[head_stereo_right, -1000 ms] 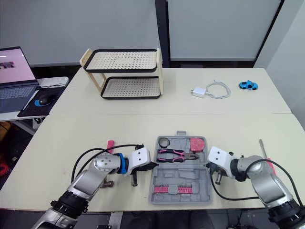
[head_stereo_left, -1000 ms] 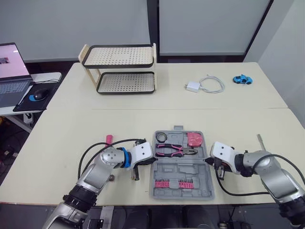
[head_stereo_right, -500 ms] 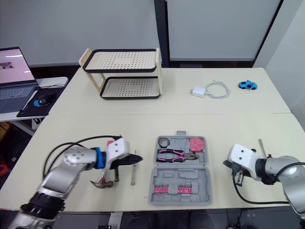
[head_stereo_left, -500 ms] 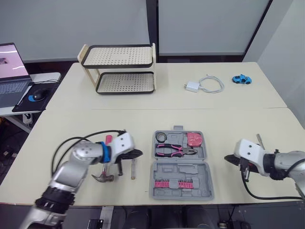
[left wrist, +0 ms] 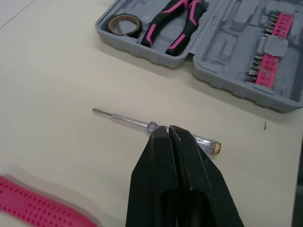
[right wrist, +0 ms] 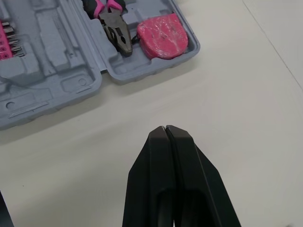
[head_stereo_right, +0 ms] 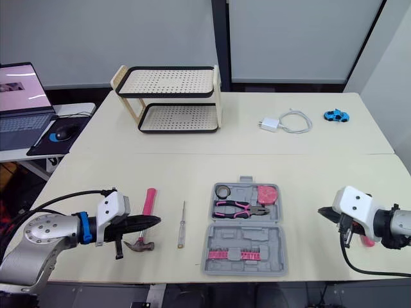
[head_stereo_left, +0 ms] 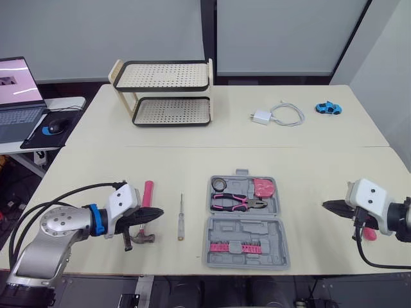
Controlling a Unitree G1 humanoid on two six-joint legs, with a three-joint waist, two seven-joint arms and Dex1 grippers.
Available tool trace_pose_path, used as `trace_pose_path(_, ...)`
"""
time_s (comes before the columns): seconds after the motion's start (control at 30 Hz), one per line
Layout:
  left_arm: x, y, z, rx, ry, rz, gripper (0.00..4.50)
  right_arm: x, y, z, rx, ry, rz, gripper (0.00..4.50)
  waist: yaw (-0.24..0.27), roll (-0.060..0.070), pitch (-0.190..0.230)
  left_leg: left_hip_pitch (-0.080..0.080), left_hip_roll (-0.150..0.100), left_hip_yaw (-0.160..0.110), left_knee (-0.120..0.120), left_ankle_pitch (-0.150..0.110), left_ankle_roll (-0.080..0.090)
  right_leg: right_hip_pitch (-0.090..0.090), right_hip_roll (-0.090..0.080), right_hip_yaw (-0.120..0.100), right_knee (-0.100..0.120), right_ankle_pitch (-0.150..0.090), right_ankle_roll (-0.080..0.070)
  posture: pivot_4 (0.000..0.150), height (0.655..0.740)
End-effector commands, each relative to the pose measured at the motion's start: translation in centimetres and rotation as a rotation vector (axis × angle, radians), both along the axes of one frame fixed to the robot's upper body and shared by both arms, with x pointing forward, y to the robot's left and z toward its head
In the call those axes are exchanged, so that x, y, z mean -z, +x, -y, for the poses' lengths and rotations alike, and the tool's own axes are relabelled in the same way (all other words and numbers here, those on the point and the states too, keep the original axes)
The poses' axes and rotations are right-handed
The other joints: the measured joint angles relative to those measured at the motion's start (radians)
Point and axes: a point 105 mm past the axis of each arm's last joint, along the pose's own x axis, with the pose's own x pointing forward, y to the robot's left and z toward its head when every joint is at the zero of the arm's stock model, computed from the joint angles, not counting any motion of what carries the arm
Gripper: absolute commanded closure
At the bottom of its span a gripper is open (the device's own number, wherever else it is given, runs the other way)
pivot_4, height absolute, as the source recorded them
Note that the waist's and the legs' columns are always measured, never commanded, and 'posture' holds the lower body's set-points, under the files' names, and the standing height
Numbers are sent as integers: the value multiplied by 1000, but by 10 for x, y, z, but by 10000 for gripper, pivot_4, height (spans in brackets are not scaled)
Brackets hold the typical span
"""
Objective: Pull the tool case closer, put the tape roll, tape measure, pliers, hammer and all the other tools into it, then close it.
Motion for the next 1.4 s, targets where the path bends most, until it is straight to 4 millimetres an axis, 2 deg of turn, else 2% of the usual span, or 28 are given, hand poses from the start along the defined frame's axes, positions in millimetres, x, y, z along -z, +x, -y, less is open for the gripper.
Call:
trace_pose_path(0.03,3,-6,15,67,-14,8,44648,0,-2,-13,-61,3,-3,45000,0,0,0,0,0,0,0,0,0,0,0,0,0,0,0,1500,7400)
trace_pose_path(0.2,22,-1,31,116,17,-6,44648,18,4,-30,-92,12,-26,45000,0,0,0,0,0,0,0,0,0,0,0,0,0,0,0,1500,7400)
trace_pose_path(0.5,53,23,69,163,91,14,44648,54,20,-45,-115,-30,-64,45000,0,0,0,0,-1,0,0,0,0,0,0,0,0,0,0,1500,7400)
trace_pose_path(0.73,54,38,88,176,108,52,44648,67,24,-51,-121,-35,-91,45000,0,0,0,0,-1,-1,0,1,-1,-1,1,-1,1,0,0,1500,7400)
trace_pose_path(1.03,56,42,94,185,125,55,44648,77,29,-60,-123,-26,-99,45000,-2,0,0,0,-1,-1,0,2,-4,-1,1,-1,1,0,0,1500,7400)
trace_pose_path(1.4,61,48,106,202,136,83,44648,80,38,-73,-143,-4,-88,45000,-2,0,0,0,-1,-1,1,2,-4,-1,1,0,1,0,0,1500,7400)
